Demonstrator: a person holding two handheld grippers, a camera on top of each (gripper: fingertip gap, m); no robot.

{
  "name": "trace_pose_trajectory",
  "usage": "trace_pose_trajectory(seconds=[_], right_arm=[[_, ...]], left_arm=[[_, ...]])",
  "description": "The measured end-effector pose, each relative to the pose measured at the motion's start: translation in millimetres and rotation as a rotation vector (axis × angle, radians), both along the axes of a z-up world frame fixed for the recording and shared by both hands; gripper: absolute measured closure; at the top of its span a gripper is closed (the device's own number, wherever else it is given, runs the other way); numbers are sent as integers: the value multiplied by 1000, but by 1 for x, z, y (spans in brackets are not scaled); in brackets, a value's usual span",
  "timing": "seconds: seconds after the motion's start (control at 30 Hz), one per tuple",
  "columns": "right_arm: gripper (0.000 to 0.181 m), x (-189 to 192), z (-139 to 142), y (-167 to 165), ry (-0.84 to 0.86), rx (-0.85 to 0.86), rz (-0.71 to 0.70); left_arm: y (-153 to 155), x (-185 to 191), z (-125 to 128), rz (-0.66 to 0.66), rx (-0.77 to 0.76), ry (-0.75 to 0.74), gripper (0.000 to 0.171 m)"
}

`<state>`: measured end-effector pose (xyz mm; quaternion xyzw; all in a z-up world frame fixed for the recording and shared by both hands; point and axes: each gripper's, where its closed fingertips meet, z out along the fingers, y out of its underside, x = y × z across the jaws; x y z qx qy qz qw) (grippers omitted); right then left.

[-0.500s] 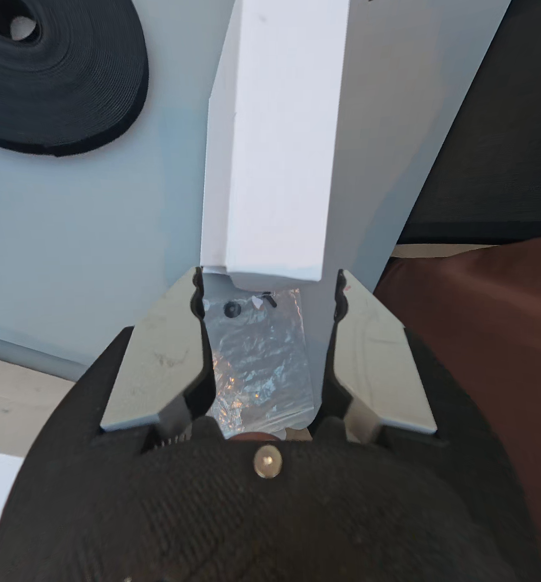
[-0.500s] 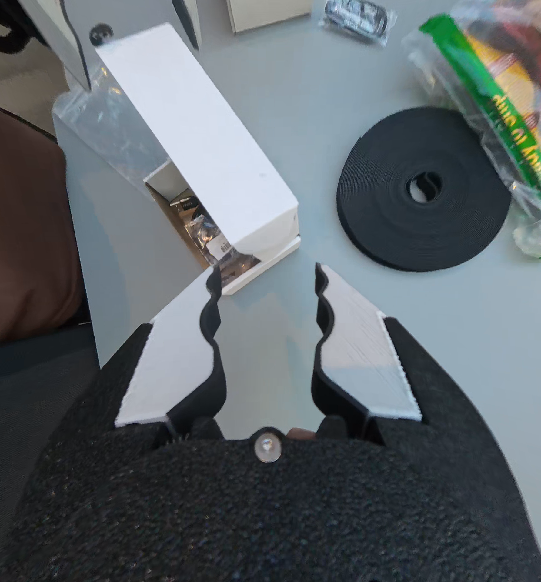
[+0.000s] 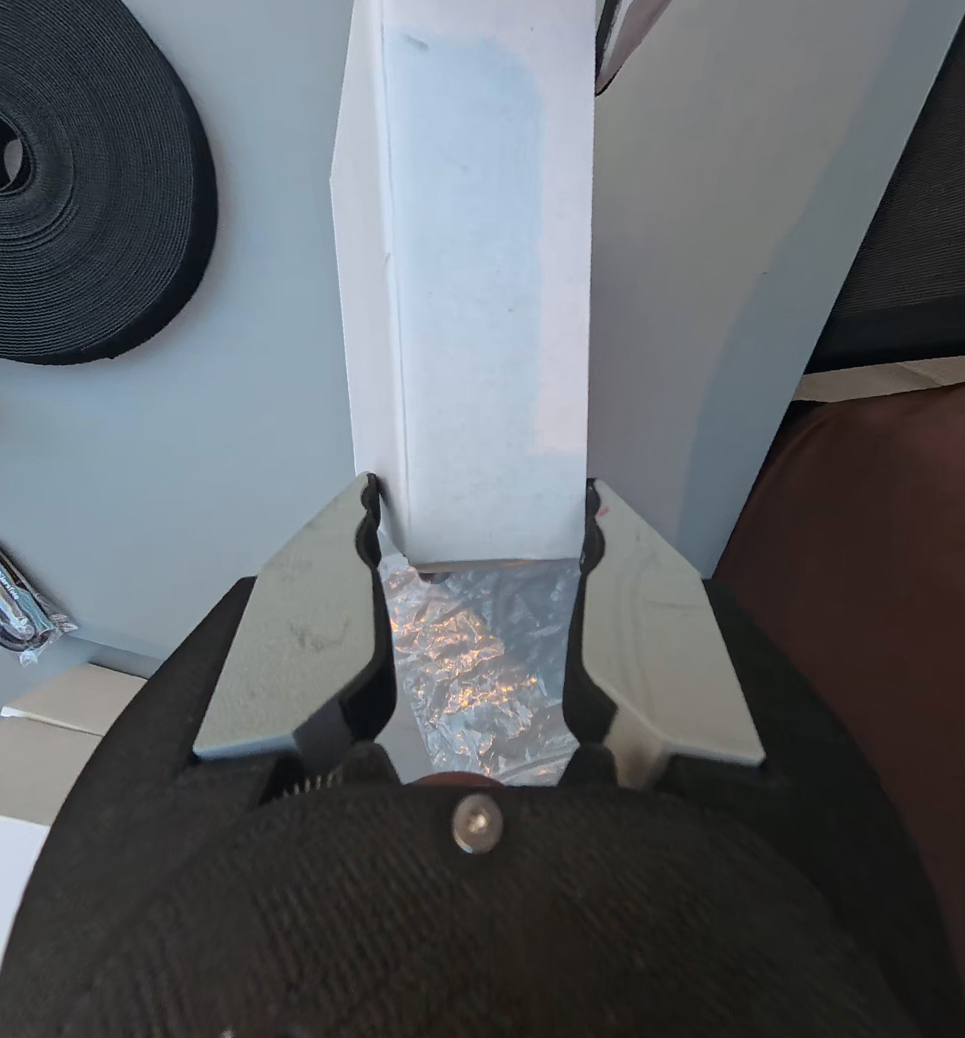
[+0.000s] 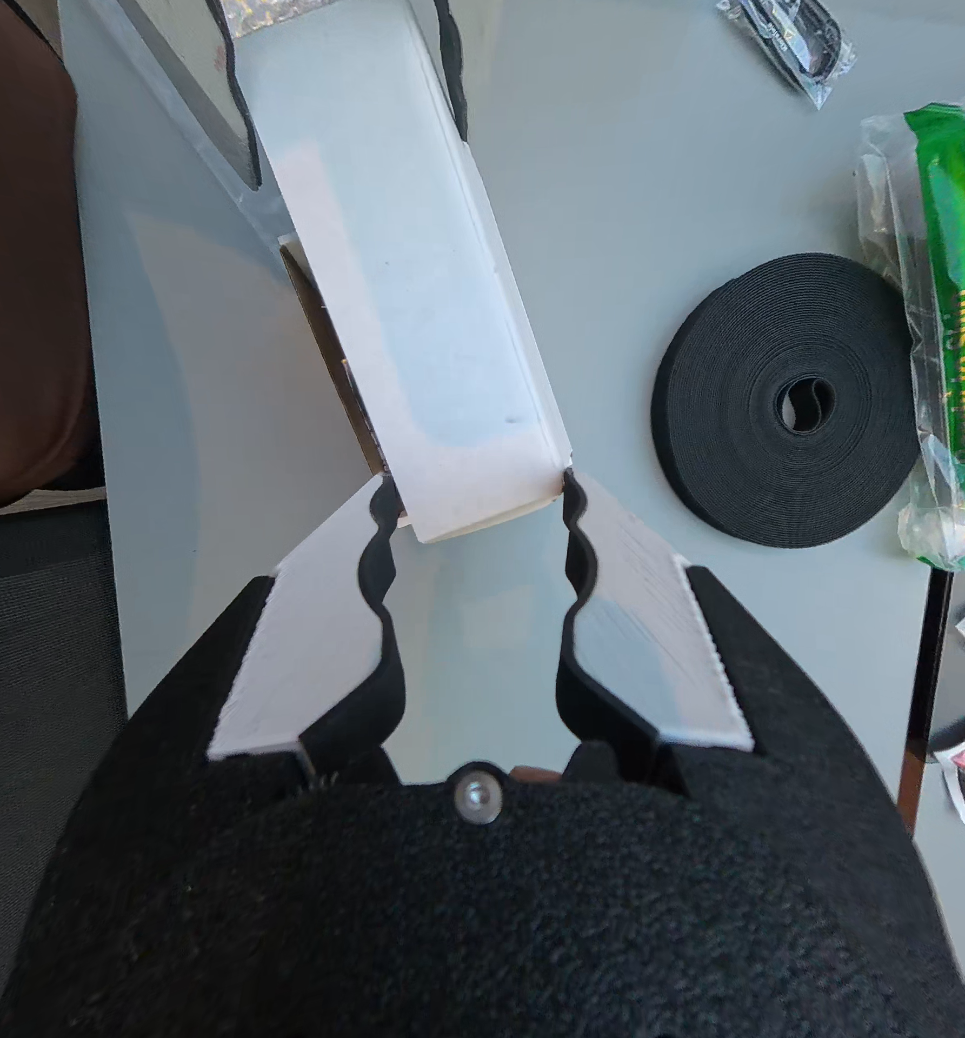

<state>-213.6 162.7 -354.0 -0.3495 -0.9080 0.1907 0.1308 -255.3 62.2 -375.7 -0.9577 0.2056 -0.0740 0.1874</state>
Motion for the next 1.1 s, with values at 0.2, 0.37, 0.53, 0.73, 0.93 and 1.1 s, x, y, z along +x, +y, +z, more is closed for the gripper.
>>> trace_pose_trajectory(seconds=[0.2,0.37,0.53,0.73,0.93,1.1], right_arm=[[121,2,3,7,-11,-162,-135],[126,12,3,19,-49,-163,-154],[129,30,14,29,-70,-263,-242],[129,72,17,33,-83,-295,-375],[128,103,28,18,-99,-246,-516],[128,125,31,-8,-106,-190,-687]], left_arm=[[8,-1,4,33,16,-105,103],[28,-13,10,-36,5,-158,102],[48,-16,39,-61,54,-144,104],[1,-20,45,31,64,-209,102],[-74,3,19,114,23,-299,106],[-122,21,3,146,55,-315,109]])
